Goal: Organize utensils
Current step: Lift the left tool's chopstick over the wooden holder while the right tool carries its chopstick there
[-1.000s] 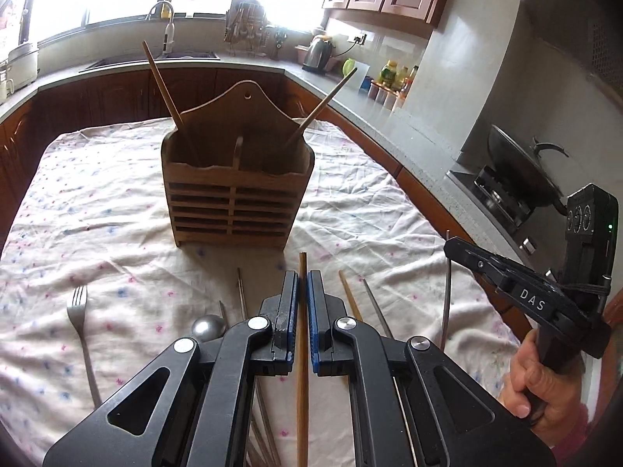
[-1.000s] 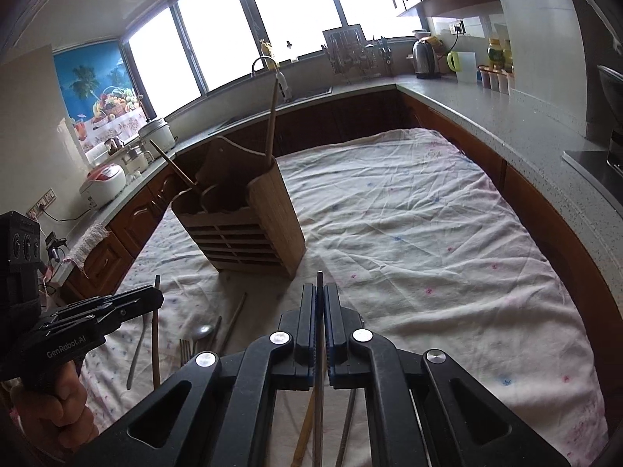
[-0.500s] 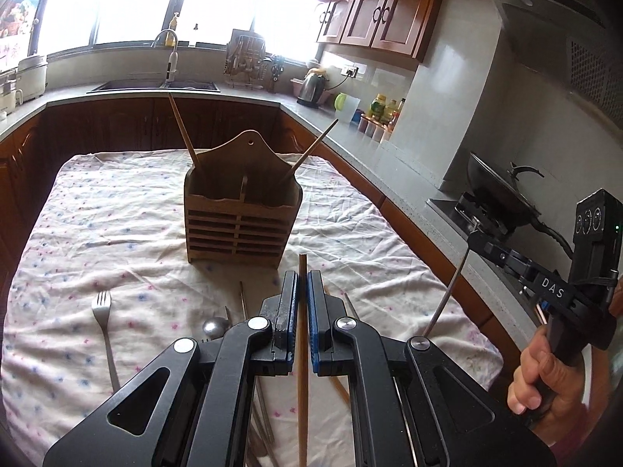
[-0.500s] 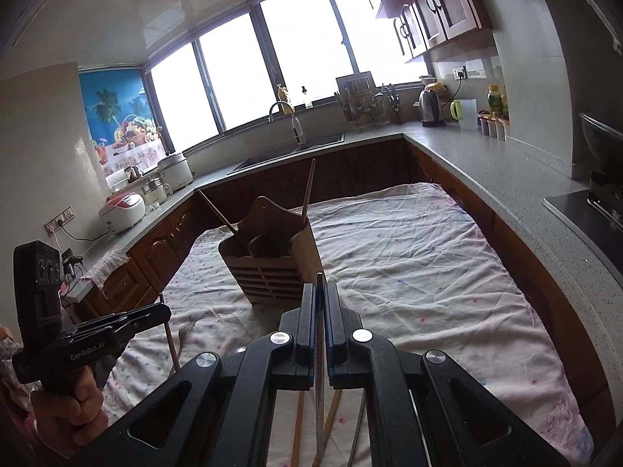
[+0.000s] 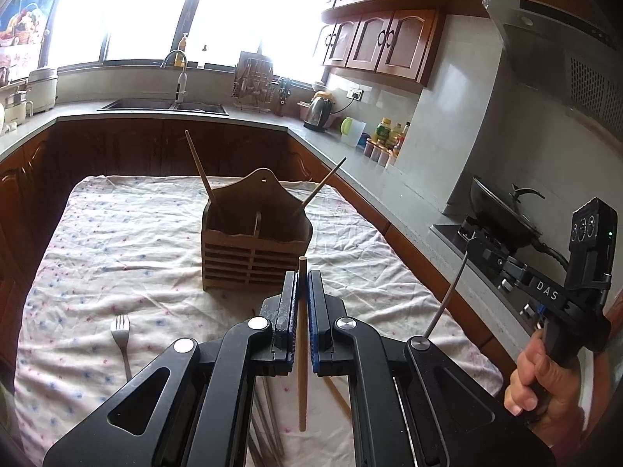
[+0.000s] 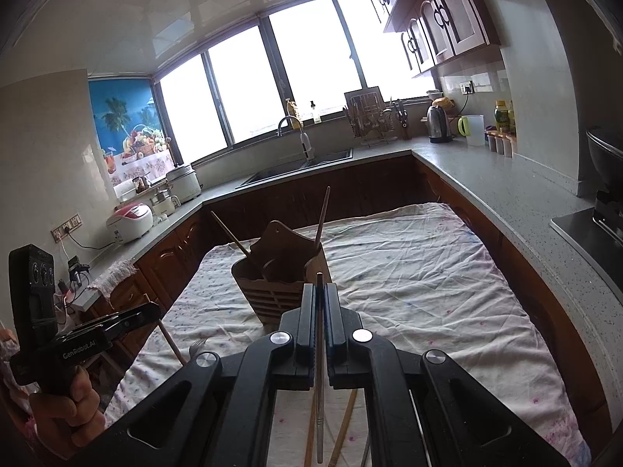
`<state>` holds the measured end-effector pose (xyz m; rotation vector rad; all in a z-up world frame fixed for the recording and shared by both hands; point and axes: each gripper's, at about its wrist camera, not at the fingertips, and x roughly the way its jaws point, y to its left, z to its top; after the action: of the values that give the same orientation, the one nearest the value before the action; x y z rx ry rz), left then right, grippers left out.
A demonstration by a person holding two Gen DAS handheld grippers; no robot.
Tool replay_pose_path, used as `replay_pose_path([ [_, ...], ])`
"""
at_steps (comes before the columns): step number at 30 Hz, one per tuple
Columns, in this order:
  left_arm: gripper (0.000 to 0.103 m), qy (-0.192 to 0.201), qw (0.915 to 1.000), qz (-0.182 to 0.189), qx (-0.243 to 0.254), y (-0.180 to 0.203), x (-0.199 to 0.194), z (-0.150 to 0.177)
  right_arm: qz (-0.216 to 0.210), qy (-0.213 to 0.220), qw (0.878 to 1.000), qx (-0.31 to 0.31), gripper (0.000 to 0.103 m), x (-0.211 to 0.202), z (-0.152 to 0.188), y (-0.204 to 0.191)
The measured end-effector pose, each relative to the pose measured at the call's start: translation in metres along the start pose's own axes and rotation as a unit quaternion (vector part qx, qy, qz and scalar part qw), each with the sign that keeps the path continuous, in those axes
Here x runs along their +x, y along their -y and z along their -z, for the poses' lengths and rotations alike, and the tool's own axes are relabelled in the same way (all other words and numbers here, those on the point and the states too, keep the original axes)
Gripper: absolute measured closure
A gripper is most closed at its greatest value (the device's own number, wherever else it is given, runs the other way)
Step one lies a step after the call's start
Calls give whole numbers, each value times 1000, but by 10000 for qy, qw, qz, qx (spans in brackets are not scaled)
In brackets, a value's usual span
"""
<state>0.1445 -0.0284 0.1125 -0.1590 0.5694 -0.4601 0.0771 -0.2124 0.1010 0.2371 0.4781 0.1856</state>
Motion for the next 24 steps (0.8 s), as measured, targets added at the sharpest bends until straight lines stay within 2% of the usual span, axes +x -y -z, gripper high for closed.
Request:
replay_pose_path([
  [13, 99, 413, 9990, -133, -139, -22, -4, -36, -159, 266, 9995, 1, 99, 18, -31, -7],
  [24, 99, 950, 9949, -295, -157, -40, -9, -89, -270, 528, 9982, -34, 99, 45, -67, -18],
])
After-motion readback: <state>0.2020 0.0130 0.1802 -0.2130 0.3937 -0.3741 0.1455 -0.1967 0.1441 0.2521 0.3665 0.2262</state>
